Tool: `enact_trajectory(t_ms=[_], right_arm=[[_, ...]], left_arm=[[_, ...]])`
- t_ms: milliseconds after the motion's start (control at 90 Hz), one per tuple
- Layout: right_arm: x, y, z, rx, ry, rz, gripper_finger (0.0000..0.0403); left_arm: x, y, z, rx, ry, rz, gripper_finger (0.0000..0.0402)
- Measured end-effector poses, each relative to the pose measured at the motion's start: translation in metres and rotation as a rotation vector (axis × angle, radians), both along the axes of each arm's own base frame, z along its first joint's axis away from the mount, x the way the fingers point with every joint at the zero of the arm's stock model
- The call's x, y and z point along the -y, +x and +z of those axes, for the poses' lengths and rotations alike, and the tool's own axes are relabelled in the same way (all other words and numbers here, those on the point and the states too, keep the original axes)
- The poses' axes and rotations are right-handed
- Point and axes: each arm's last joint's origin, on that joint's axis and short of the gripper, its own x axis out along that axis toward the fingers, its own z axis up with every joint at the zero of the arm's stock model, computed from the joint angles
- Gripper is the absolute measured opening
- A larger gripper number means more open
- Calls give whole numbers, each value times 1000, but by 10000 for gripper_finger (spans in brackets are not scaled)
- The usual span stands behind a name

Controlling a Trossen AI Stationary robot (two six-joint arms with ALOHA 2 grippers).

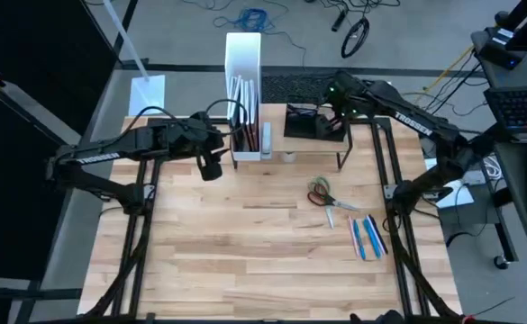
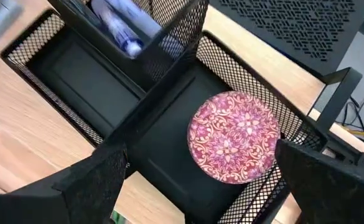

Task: Stock shelves
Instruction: Remove the red scented candle from the desk organizer on the shelf

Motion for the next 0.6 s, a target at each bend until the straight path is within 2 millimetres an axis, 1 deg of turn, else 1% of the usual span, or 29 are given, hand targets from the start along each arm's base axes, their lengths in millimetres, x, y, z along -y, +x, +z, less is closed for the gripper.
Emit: enact_trajectory(t_ms=[378, 600], right_arm=[[12, -10, -3, -16, 0, -48, 386], [13, -9, -9, -14, -1, -47, 386]], left_arm=[[0, 0, 0, 0, 0, 0, 176], [0, 0, 0, 0, 0, 0, 176]])
